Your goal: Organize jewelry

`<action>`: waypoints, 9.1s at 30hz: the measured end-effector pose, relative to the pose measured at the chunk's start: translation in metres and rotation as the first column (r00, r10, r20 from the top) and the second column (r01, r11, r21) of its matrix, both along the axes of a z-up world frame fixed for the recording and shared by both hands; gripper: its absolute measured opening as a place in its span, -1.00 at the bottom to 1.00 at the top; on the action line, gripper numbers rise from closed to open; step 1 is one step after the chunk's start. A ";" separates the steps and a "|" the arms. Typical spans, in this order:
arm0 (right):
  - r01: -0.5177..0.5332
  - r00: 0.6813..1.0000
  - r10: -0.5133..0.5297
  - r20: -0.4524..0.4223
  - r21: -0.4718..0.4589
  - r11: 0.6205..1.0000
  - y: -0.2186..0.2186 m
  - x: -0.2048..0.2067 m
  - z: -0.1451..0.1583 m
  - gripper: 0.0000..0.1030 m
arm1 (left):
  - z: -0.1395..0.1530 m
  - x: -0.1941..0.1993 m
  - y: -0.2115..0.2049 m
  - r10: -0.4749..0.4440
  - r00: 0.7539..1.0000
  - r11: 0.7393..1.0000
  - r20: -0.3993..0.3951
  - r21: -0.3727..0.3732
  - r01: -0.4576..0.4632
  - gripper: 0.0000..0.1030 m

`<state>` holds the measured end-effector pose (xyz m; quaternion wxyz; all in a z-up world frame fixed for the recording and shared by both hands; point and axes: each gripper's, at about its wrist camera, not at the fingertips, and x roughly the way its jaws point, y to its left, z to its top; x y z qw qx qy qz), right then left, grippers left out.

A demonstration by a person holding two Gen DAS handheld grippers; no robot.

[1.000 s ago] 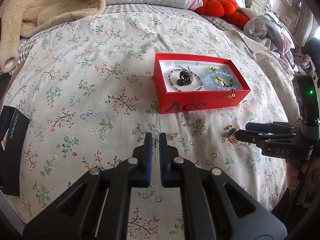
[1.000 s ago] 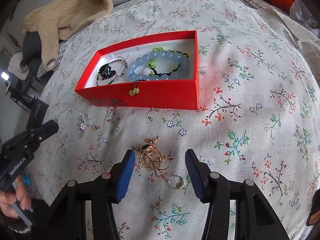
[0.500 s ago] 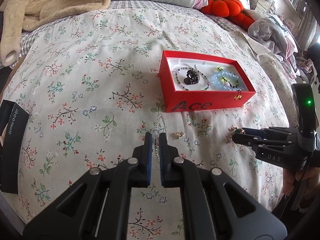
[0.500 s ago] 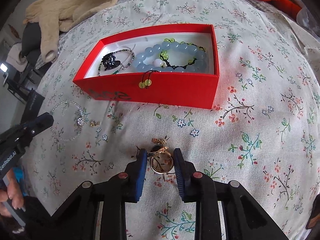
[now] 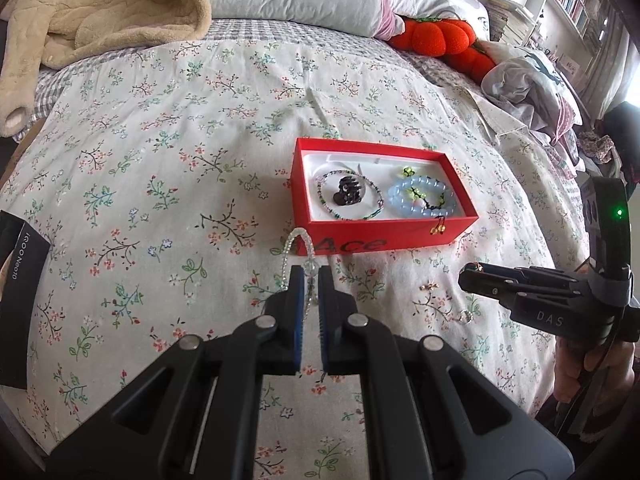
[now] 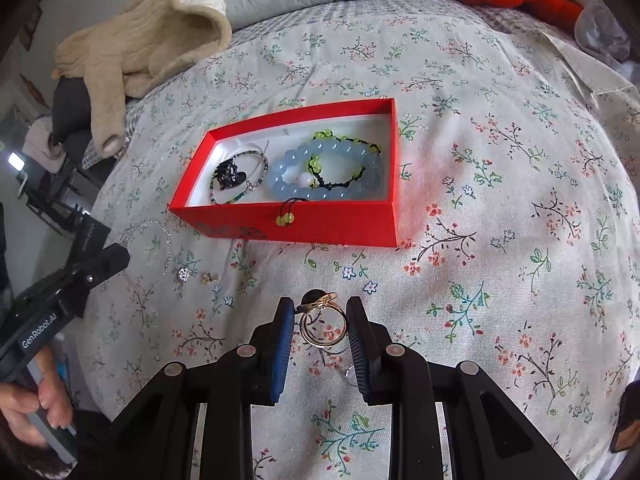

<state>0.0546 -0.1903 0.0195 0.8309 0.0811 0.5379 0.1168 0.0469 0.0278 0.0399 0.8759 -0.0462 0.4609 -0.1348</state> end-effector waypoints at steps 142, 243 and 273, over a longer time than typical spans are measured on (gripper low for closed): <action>-0.116 0.988 0.127 0.086 -0.126 0.985 0.016 0.001 -0.028 -0.84 | -0.060 -0.011 -0.006 -0.057 0.998 0.995 0.006 0.087 0.056 -0.54; -0.172 0.980 0.182 0.077 -0.117 0.978 -0.015 -0.042 -0.031 0.32 | -0.068 -0.014 0.016 0.060 0.996 0.992 -0.065 0.111 -0.052 0.59; -0.257 0.949 0.289 0.122 -0.230 0.939 0.003 -0.045 -0.049 -0.29 | -0.083 -0.021 -0.023 -0.100 0.995 0.985 0.000 0.138 0.099 0.47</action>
